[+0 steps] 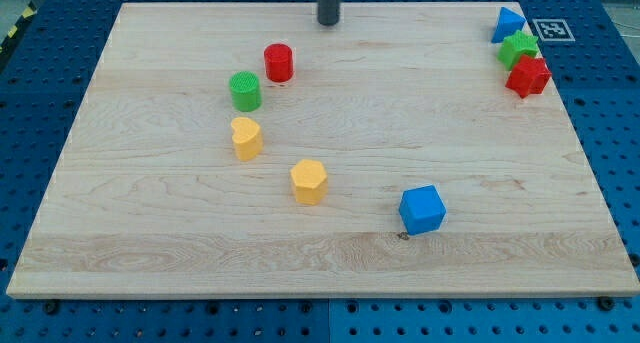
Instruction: Slide the red circle towards the red star
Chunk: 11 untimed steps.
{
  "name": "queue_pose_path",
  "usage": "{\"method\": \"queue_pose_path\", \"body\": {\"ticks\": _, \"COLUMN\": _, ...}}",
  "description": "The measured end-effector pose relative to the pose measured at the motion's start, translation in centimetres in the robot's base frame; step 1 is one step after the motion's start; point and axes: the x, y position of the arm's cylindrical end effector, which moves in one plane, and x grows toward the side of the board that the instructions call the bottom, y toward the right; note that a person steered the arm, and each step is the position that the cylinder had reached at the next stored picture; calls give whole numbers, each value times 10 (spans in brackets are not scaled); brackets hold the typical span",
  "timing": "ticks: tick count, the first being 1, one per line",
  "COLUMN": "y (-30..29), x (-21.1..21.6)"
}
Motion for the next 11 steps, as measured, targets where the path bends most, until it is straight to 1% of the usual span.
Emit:
{"method": "queue_pose_path", "body": {"ticks": 1, "y": -12, "x": 10}}
{"method": "queue_pose_path", "body": {"ticks": 2, "y": -48, "x": 31}}
{"method": "queue_pose_path", "body": {"ticks": 3, "y": -79, "x": 40}}
{"method": "queue_pose_path", "body": {"ticks": 4, "y": -79, "x": 74}}
{"method": "queue_pose_path", "body": {"ticks": 5, "y": -79, "x": 99}}
{"method": "queue_pose_path", "body": {"ticks": 7, "y": -66, "x": 115}}
{"method": "queue_pose_path", "body": {"ticks": 11, "y": 4, "x": 116}}
